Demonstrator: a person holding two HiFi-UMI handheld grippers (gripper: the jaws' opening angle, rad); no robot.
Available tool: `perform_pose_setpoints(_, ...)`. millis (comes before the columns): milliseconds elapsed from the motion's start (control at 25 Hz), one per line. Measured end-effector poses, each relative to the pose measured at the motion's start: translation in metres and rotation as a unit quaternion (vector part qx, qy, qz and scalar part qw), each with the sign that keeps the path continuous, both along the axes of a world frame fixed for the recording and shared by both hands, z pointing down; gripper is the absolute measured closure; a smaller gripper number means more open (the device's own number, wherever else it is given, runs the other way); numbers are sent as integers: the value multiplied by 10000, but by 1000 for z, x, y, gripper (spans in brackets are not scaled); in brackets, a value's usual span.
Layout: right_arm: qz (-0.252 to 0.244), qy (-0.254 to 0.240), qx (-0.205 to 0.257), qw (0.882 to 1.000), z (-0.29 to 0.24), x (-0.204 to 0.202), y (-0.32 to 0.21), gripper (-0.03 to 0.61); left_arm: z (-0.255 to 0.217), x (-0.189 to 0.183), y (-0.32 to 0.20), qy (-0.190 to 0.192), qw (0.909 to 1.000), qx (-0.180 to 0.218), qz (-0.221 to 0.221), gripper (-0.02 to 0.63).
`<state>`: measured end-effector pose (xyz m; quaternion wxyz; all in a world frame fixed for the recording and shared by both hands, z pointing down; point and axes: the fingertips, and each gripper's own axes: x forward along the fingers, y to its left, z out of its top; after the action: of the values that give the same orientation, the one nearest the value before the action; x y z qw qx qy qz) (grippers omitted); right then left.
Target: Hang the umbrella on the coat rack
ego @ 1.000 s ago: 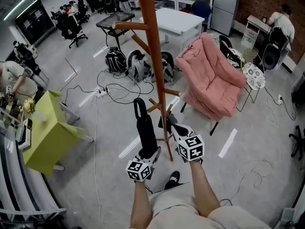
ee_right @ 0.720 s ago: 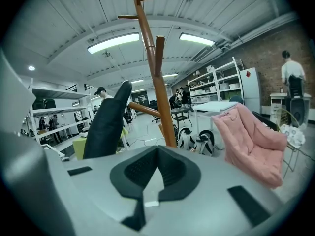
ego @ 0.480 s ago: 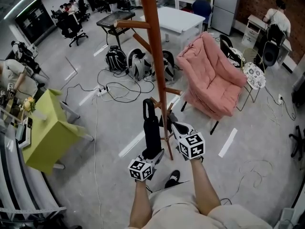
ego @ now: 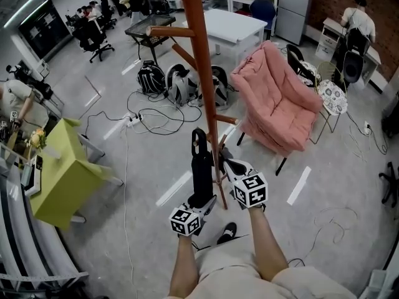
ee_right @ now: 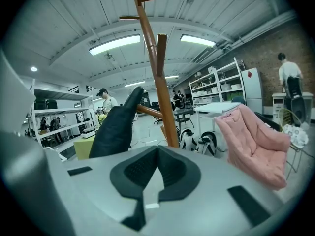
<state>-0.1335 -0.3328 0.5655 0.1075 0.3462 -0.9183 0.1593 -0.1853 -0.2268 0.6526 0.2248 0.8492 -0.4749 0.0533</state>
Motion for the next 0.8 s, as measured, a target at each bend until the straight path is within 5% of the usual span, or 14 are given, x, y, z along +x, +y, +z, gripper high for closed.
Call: perform_pose_setpoints(800,181,0,-126,9998,10,0,-11,574,12,4,-13,173,9995,-136,208,350)
